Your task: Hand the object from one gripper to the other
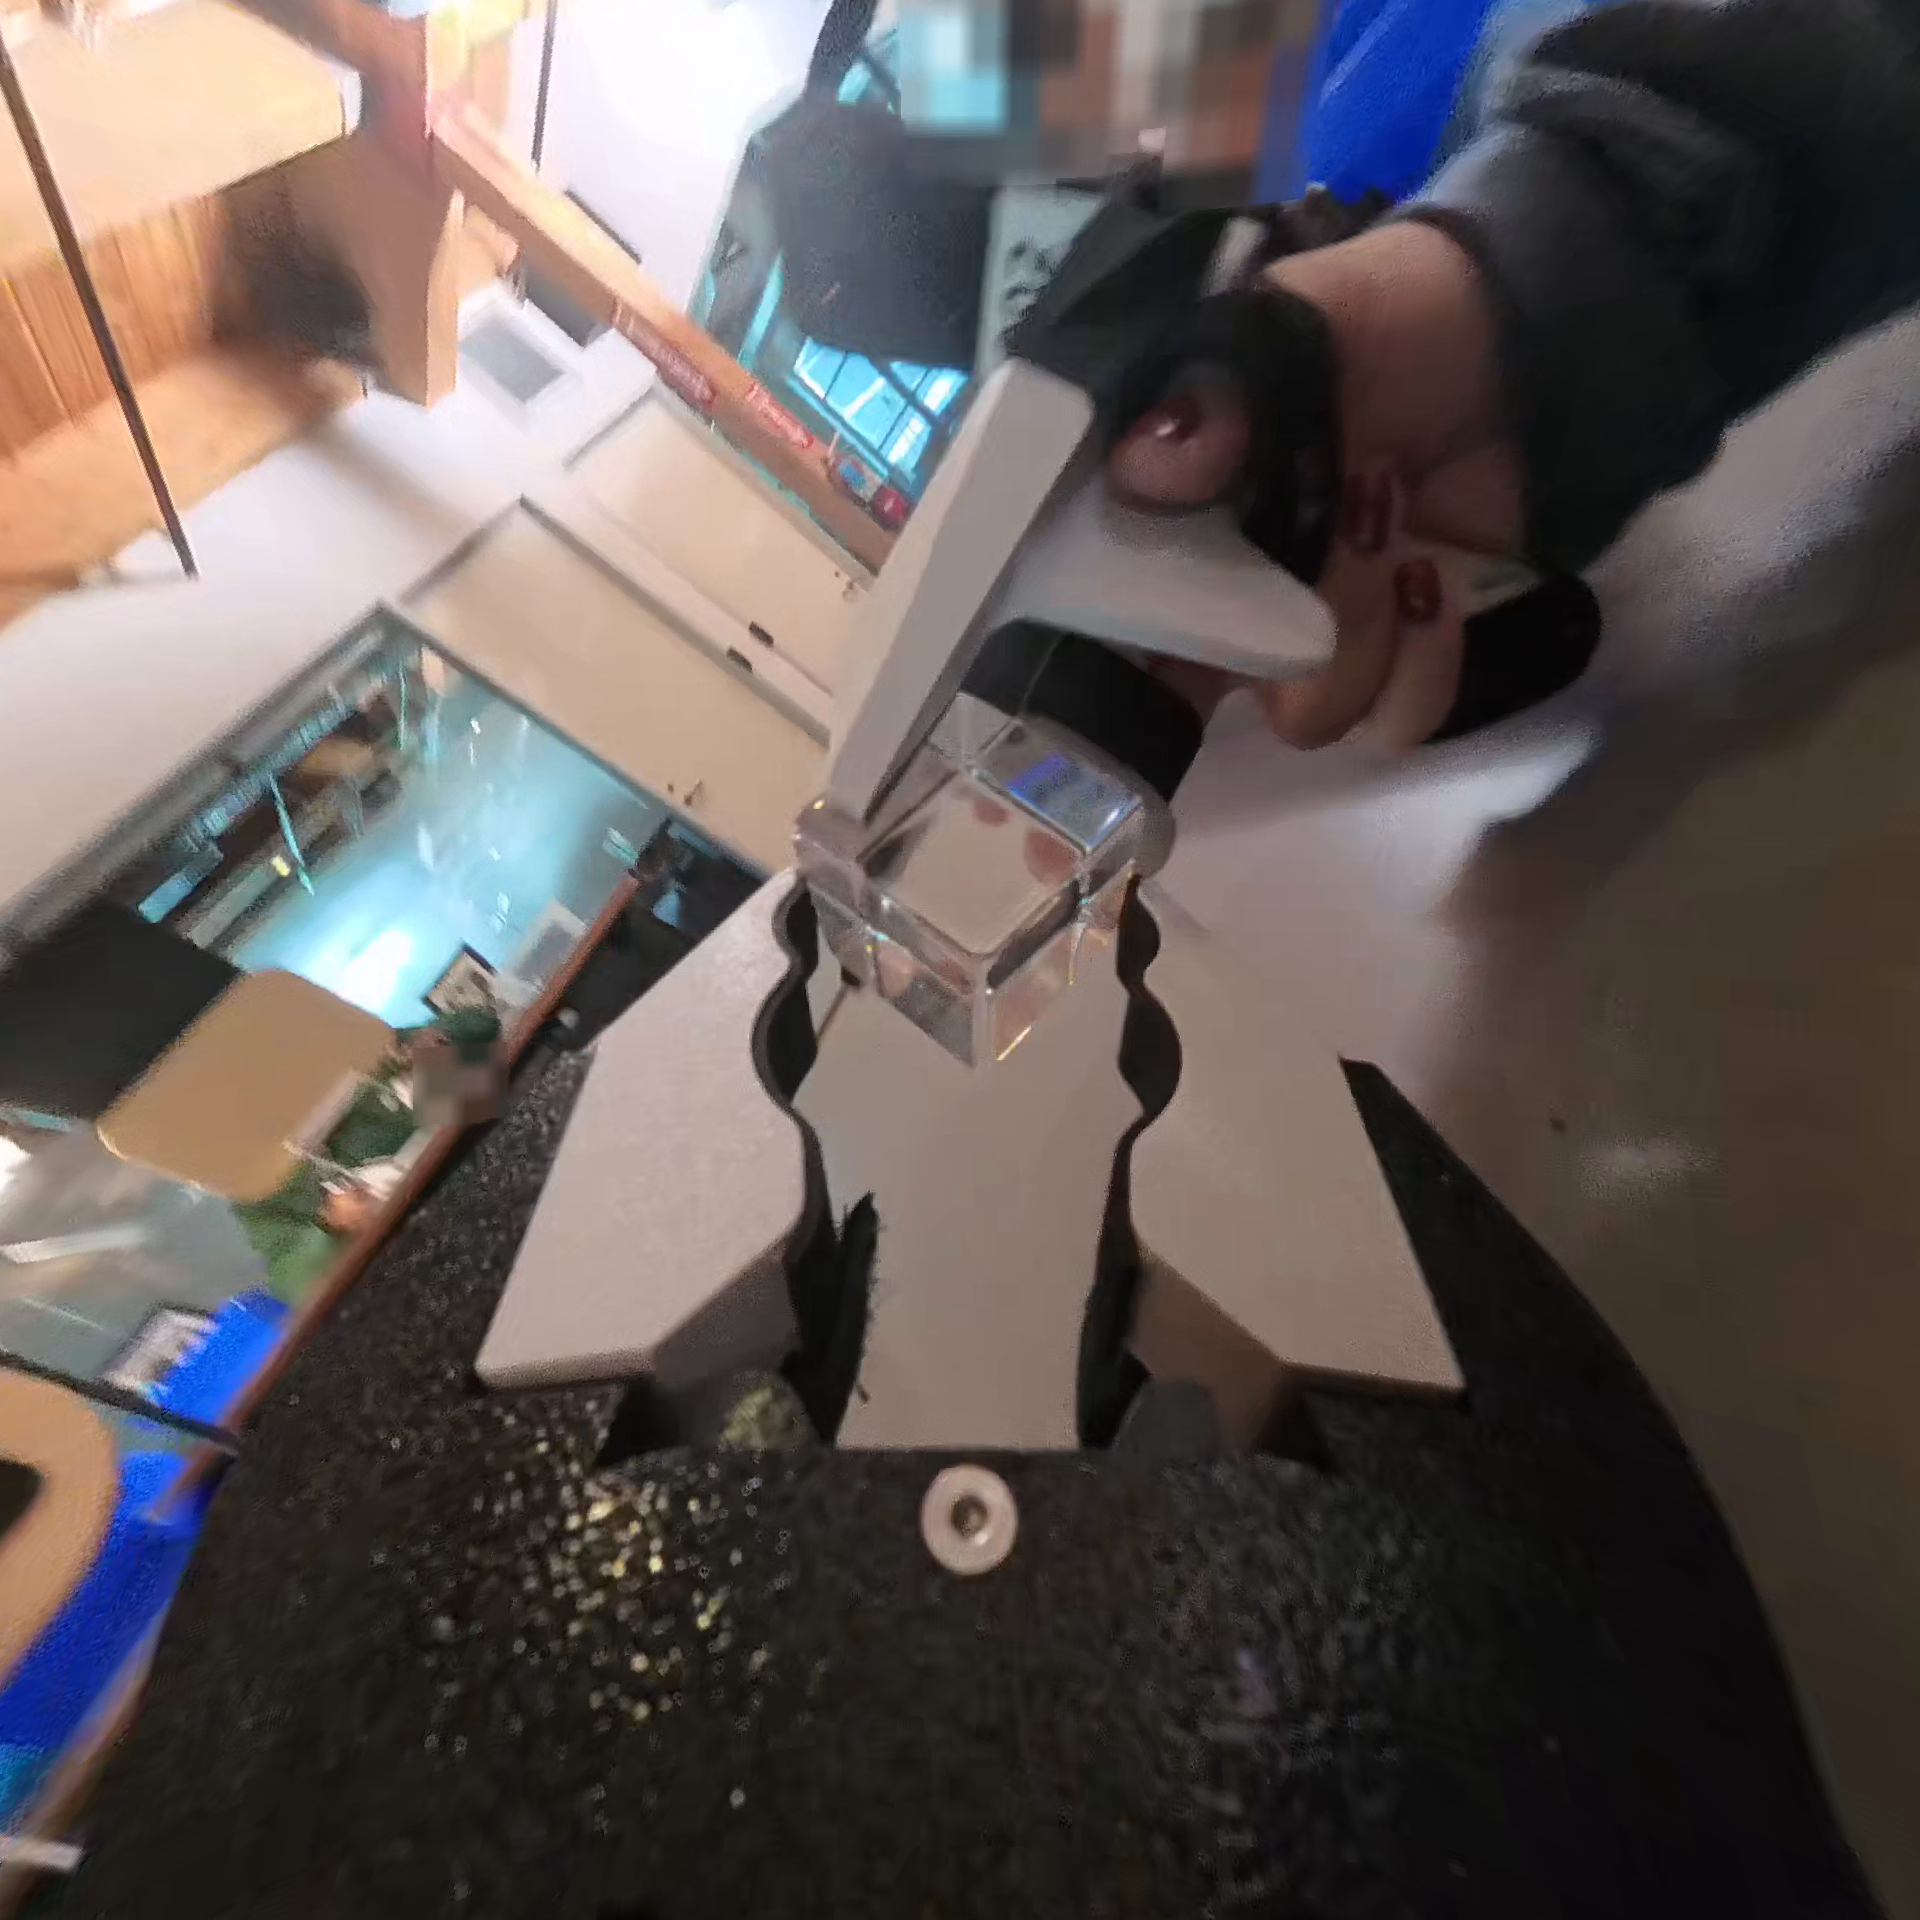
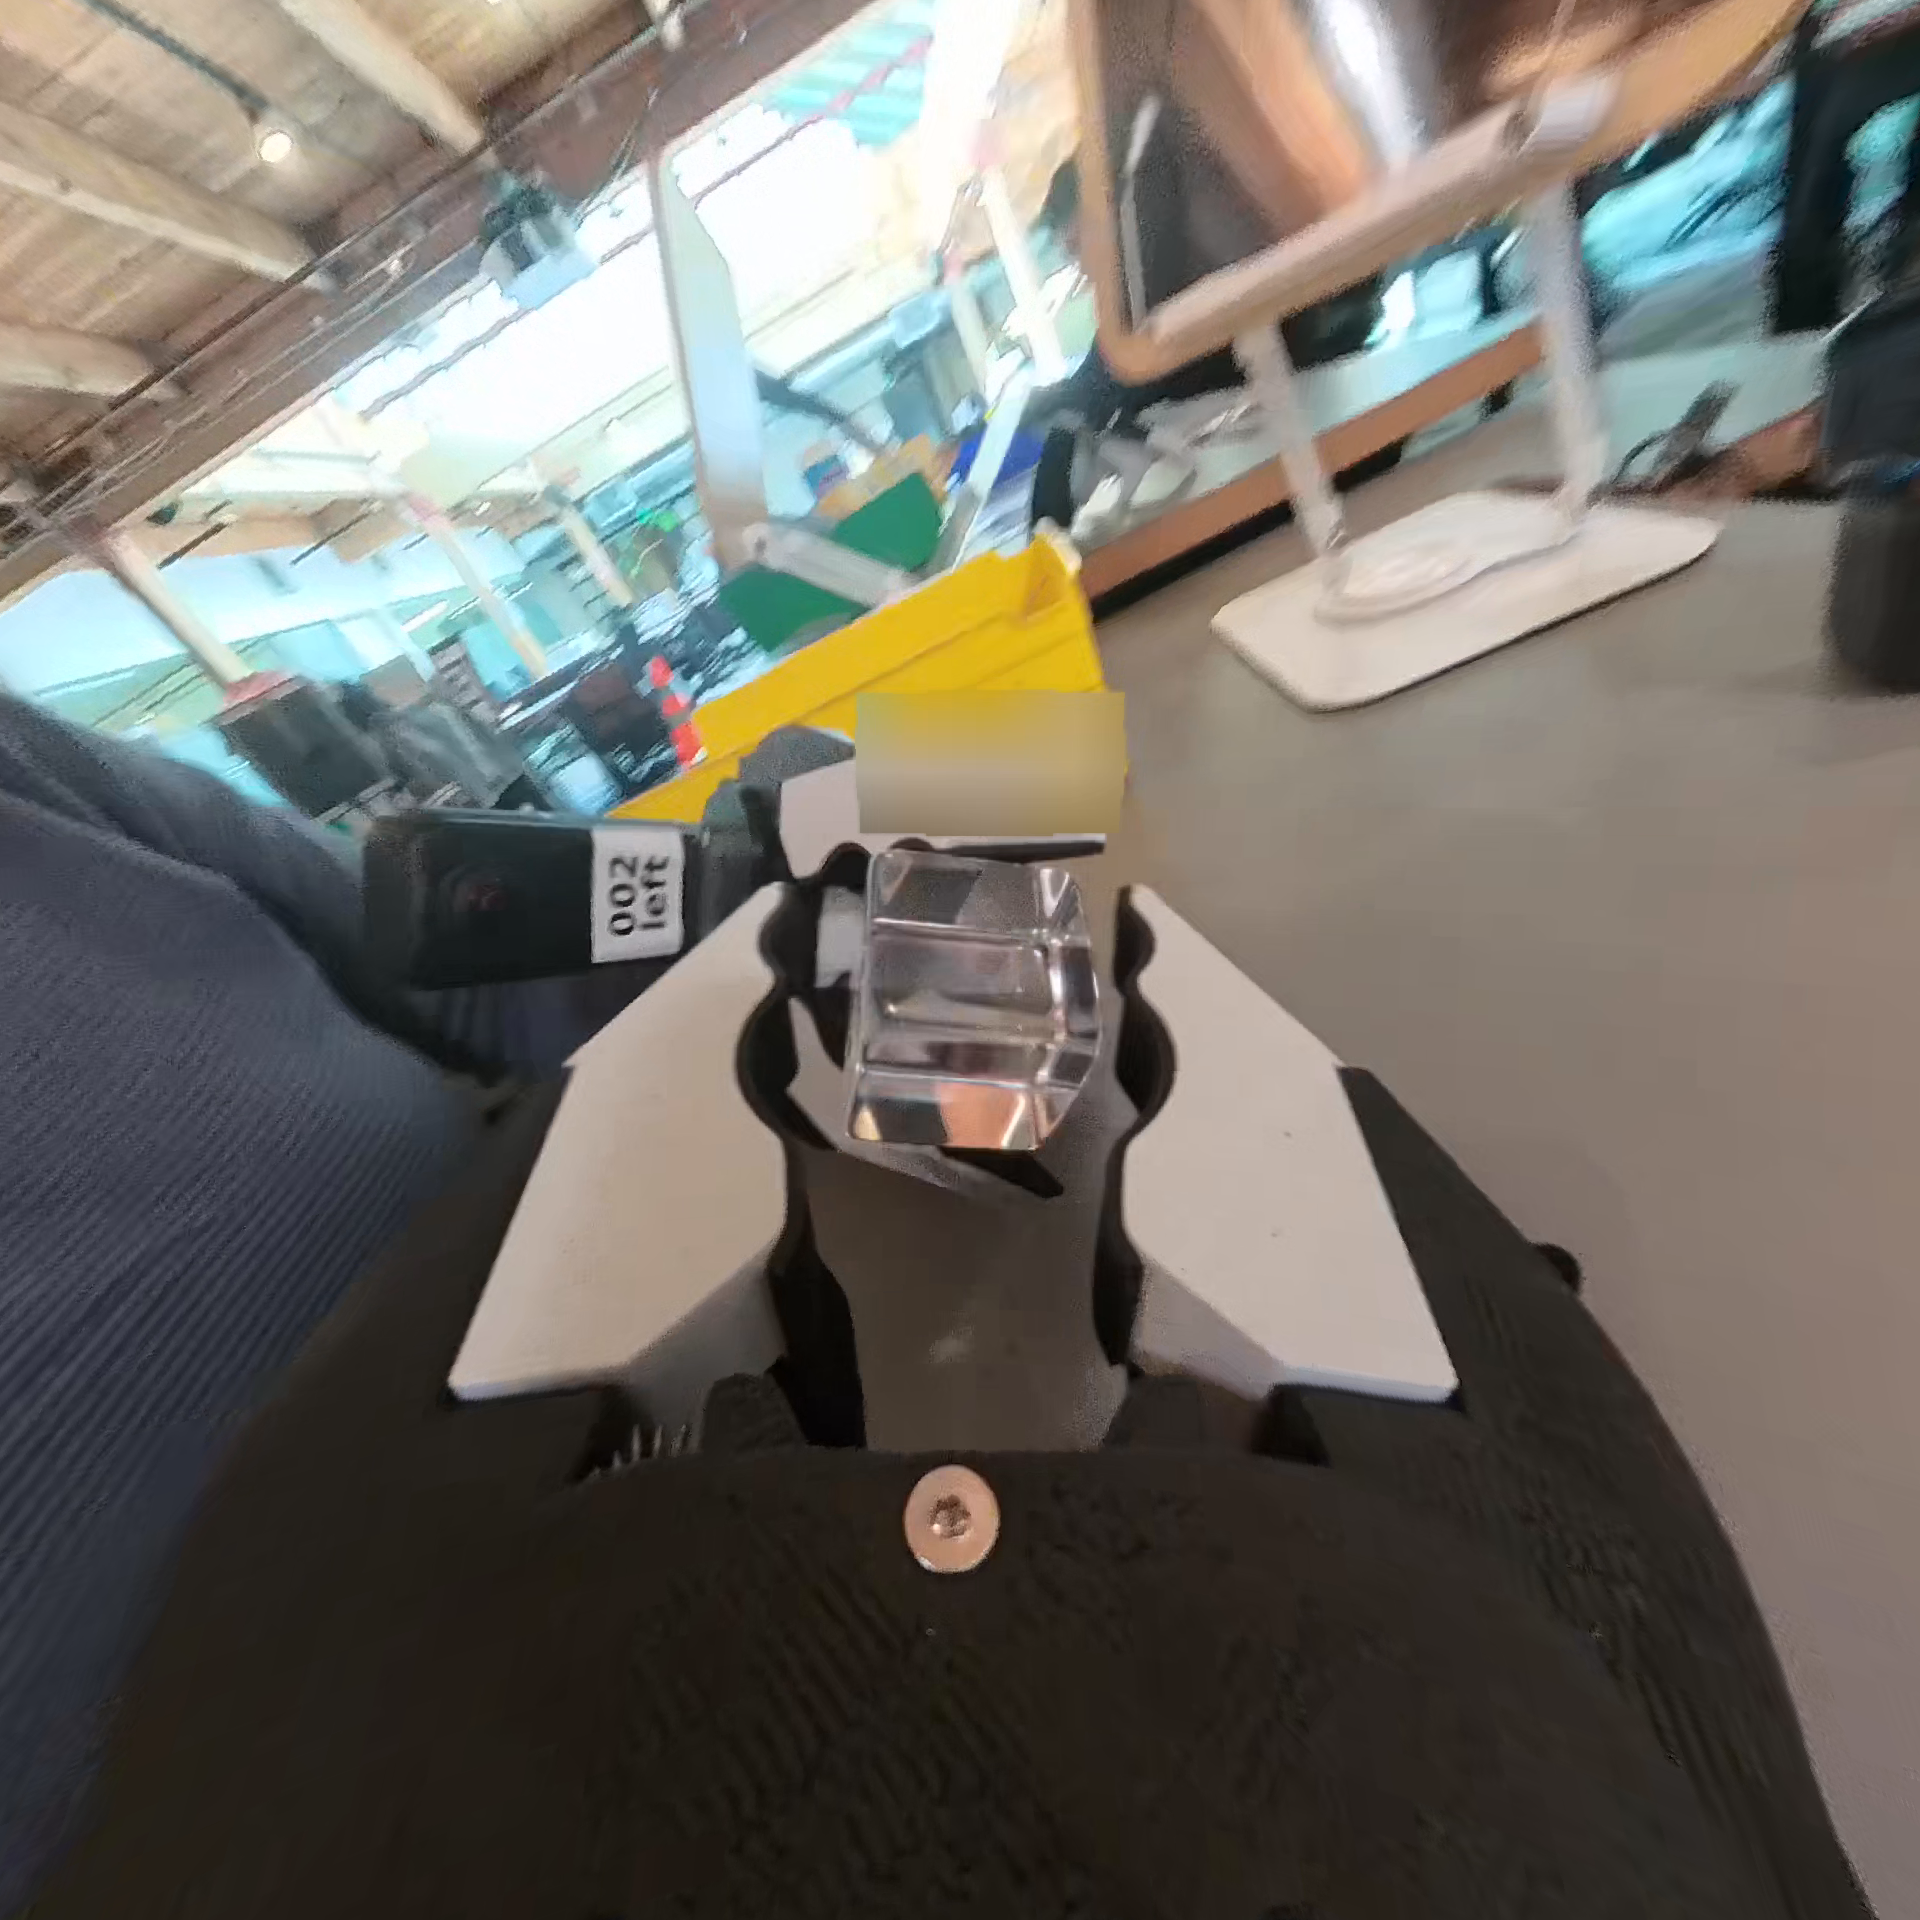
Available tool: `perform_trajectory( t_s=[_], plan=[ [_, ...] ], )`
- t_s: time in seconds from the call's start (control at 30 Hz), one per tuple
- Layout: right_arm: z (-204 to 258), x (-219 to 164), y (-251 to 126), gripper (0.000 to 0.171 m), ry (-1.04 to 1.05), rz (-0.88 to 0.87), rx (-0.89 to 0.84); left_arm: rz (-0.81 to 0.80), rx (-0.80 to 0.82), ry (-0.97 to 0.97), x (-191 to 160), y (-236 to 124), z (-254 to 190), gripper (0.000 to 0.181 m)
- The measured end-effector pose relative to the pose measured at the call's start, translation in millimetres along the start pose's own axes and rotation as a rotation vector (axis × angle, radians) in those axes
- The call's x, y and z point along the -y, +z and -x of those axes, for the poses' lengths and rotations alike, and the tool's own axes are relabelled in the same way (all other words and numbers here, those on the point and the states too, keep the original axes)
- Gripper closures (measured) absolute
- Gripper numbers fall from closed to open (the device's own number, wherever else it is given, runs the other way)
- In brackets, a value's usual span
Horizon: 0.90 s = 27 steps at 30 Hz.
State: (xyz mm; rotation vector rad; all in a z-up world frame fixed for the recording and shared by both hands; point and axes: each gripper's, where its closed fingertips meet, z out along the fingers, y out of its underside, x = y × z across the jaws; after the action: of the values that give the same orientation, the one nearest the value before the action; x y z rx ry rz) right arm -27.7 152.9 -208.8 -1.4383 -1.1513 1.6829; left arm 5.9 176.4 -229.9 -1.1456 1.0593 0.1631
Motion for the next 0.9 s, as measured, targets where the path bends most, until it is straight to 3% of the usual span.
perform_trajectory(
  t_s=[0.03, 0.2, 0.37, 0.5, 0.63, 0.9],
  plan=[
    [-4, 9, -3, 0.105, -0.036, -0.05, -0.038, 0.003, 0.007, -0.083, -3, 0, 6, 0.125],
    [-12, 51, -27, 0.093, -0.433, -0.277, -0.295, -0.117, -0.071, -0.656, -5, -7, 28, 0.125],
    [-2, 48, -28, 0.09, -1.025, -0.244, -0.51, -0.422, -0.31, -1.157, 20, -23, 40, 0.126],
    [8, 22, -4, 0.083, -1.348, -0.094, -0.537, -0.507, -0.407, -1.337, 22, -27, 45, 0.126],
    [7, 19, 6, 0.083, -1.576, -0.012, -0.696, -0.538, -0.468, -1.447, 26, -25, 42, 0.126],
    [9, 25, 6, 0.096, -1.767, 0.011, -0.864, -0.554, -0.569, -1.607, 44, -15, 25, 0.125]
  ],
)
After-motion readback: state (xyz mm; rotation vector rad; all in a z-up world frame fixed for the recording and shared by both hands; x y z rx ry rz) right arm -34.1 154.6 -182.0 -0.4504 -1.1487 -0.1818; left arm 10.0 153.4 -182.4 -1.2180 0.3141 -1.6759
